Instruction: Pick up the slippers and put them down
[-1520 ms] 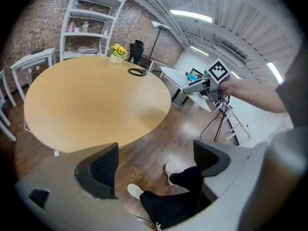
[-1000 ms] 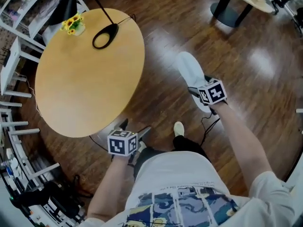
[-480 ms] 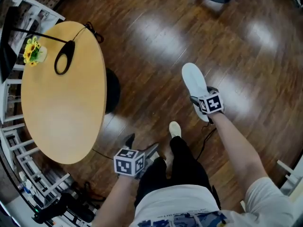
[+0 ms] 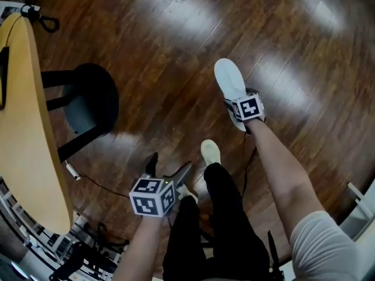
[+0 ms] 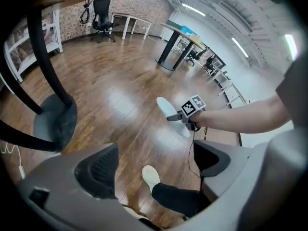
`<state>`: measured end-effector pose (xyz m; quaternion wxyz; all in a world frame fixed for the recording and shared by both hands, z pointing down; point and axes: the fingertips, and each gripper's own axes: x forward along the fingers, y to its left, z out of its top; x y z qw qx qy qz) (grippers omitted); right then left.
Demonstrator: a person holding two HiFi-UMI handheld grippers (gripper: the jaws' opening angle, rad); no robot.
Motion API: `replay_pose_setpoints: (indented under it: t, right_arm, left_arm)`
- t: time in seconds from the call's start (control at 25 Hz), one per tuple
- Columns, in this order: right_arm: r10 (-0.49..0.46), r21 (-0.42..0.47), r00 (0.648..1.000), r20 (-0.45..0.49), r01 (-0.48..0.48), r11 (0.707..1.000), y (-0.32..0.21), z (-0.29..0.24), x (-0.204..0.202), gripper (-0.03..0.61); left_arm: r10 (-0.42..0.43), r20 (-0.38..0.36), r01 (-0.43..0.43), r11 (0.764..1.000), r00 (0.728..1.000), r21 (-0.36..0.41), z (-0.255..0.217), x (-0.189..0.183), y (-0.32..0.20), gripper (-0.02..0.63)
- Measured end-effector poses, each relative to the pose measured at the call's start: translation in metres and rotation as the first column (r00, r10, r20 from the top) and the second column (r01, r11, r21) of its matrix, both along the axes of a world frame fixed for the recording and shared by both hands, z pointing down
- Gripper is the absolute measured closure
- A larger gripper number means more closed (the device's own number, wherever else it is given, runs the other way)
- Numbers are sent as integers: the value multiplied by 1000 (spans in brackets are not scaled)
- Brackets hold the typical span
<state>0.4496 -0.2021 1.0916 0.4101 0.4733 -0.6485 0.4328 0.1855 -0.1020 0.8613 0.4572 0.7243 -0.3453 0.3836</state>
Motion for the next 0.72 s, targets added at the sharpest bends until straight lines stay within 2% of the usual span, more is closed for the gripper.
replay_pose_setpoints:
  t: [0.16, 0.36, 0.44, 0.56, 0.64, 0.72]
  right_arm:
    - [28, -23, 999, 32, -27, 999, -13, 132, -8, 118]
    - [30, -57, 1000, 3, -30, 998, -22, 238, -19, 118]
    - [47, -59, 999, -28, -49, 997, -26, 260, -11, 110]
    - [77, -48, 997, 7, -77, 996, -29, 246, -6, 99]
    - [82, -63, 996, 28, -80, 995, -19, 246, -14, 64]
    - [71, -94, 997, 38, -67, 993, 0, 265, -28, 61]
  left_arm:
    - [23, 9, -23, 1000, 1000, -3, 95, 14, 13, 137]
    - [30, 6, -30, 996, 1000, -85, 177, 7, 26, 137]
    - [39, -2, -39, 995, 999, -96, 195, 7, 26, 137]
    - [37, -24, -39, 994, 999, -98, 188, 16, 27, 137]
    - [35, -31, -38, 994, 999, -100, 192, 15, 33, 137]
    - [36, -25, -38, 994, 999, -98, 212, 5, 37, 137]
